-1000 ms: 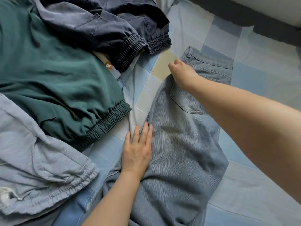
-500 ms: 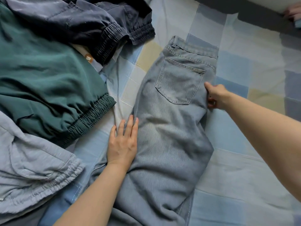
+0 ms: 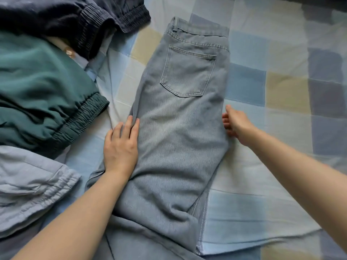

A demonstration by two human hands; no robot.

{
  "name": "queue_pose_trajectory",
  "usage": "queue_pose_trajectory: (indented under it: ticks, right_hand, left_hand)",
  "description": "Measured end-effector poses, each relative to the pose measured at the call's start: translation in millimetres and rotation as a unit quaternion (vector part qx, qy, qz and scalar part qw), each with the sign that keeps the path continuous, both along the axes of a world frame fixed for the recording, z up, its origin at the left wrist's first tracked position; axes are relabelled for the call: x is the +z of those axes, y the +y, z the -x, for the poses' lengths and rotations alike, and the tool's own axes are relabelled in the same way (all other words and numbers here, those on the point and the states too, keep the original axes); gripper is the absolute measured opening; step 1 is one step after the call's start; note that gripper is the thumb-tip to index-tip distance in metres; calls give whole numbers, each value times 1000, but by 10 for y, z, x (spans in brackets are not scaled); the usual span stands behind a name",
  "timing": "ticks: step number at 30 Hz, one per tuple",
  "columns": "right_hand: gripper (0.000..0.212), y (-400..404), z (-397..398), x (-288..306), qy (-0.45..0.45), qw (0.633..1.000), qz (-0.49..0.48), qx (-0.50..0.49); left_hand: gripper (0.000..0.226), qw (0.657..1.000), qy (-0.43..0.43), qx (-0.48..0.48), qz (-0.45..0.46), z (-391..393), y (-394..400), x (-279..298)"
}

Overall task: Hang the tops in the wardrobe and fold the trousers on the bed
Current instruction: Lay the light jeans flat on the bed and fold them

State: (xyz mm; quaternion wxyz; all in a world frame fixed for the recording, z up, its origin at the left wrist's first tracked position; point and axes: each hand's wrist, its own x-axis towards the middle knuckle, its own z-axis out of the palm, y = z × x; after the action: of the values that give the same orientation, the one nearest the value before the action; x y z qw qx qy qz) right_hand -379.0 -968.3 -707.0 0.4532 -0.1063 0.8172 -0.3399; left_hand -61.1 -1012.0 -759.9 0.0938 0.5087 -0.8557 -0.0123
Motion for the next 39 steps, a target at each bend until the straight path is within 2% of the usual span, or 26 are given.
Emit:
queue_pose_trajectory:
  ticks: [2,4,7,9,11,14,16,18,19,21,23,24,26,29,32,34,37,39]
  right_hand:
    - [37,315,-125,2,13,993,-40,113]
    - [35,505,-155,-28,16,985,-52,161]
    - [41,676,-107,-80,45,994,-24,94]
    - [48,774,-98,-122,74,997,-19,22]
    - [44,799,-172,-150,79,995,-14,-61]
    - [34,868,-544,-117,85,987,2,-138]
    - [41,1072,-898,-108,91,986,-17,-137]
    - [41,1336,-1232,-136,74,992,-32,-99]
    - [39,1428,-1348,-141,64,995,-36,-61]
    - [35,1508,-1446,-147,59,997,-44,0]
    - [29,1480,-1434,-141,62,997,-40,11]
    - [25,1457,-1407,-138,74,996,-43,15]
    - [28,1462,-1347,-130,133,988,-66,36]
    - [32,1589,-1240,-112,185,974,-101,82]
    - [33,1684,-1101,-39,213,960,-131,128]
    - [31,1690,-1116,45,185,970,-105,118]
    - [26,1777,-1377,233,-8,997,-46,60]
    - [34,1958,-1649,302,-107,983,-92,117]
  left_hand:
    - [48,999,26,21,-8,-12,-9,85]
    - [38,995,69,52,-39,-72,1,183]
    - [17,968,193,94,-129,-284,-28,300]
    - [13,927,278,158,-196,-446,-25,399]
    - [10,895,314,202,-245,-585,1,460]
    - [32,858,302,252,-330,-764,148,537]
    - [36,864,230,273,-356,-852,246,584]
    - [29,878,141,270,-369,-927,359,655]
    - [27,872,139,270,-383,-953,402,679]
    - [25,833,190,291,-430,-995,514,737]
    - [17,761,256,349,-482,-1029,670,798]
    - [19,731,279,374,-499,-1049,750,821]
    - [28,692,324,400,-507,-1123,926,827]
    - [15,663,377,438,-476,-1235,1151,825]
    - [37,659,401,443,-456,-1308,1279,859]
    - [38,660,416,440,-444,-1343,1314,914]
    - [17,653,411,450,-450,-1344,1325,959]
    - [18,648,365,442,-502,-1350,1366,951]
